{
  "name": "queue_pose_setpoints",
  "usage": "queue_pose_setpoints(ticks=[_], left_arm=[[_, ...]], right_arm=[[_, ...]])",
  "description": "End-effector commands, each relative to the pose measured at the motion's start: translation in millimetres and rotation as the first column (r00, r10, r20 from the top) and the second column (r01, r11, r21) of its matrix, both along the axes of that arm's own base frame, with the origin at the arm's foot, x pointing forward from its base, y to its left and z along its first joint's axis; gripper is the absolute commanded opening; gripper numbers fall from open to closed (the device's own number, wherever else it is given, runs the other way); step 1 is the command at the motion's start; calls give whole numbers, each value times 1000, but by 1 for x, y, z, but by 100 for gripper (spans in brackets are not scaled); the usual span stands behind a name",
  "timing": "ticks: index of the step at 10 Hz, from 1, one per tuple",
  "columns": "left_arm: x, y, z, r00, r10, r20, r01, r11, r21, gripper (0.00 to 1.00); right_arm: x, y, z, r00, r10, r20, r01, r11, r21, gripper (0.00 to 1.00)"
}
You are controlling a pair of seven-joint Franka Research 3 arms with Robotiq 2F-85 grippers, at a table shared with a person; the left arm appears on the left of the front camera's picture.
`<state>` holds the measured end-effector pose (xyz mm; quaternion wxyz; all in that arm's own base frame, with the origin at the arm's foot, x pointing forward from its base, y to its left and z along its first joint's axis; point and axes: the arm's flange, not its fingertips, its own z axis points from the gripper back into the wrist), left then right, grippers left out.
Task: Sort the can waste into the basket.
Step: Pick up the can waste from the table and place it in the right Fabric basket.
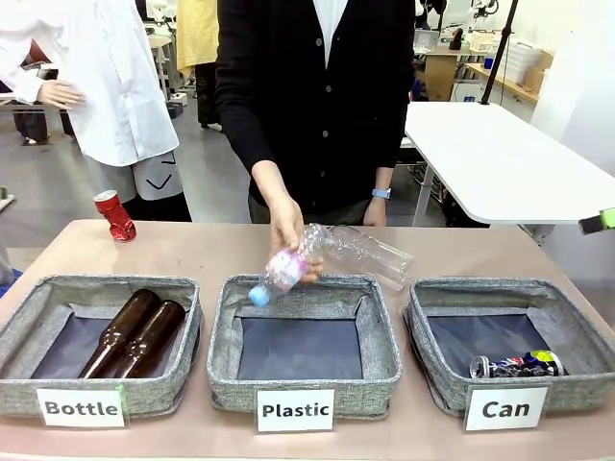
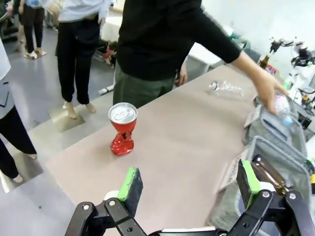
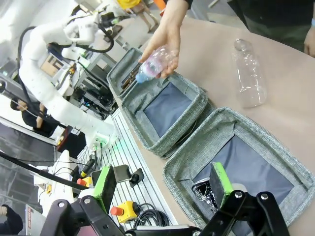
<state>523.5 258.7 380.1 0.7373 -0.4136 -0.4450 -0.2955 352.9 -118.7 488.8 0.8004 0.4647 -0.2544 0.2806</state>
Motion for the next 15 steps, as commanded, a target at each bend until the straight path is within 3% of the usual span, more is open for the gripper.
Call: queue_pose_setpoints(ticks=[1,3,6,7,9,10,11,13,14,15], left_arm=[[15,-17,-15,998,19,-52,-16,998,66,100],[31,-39,-39,996,61,-59,-54,992,117,100],[48,-78,-74,998,55,12,-56,990,128,100],[57,-84,-81,991,103,81,-116,978,175,100],[73,-88,-91,984,140,113,-161,966,203,100],[78,-95,-87,935,346,76,-354,915,193,100],[69,-87,-87,992,110,57,-119,975,190,100],[69,-87,-87,992,110,57,-119,975,190,100],[74,-88,-90,982,176,63,-185,962,200,100],[86,-88,-96,981,180,71,-191,956,221,100]], right_arm=[[-1,-2,0,1000,5,14,-5,1000,-17,100],[-1,-2,0,1000,5,14,-5,1000,-17,100],[-1,-2,0,1000,5,14,-5,1000,-17,100],[-1,-2,0,1000,5,14,-5,1000,-17,100],[-1,-2,0,1000,5,14,-5,1000,-17,100],[-1,-2,0,1000,5,14,-5,1000,-17,100],[-1,-2,0,1000,5,14,-5,1000,-17,100],[-1,-2,0,1000,5,14,-5,1000,-17,100],[-1,-2,0,1000,5,14,-5,1000,-17,100],[-1,-2,0,1000,5,14,-5,1000,-17,100]])
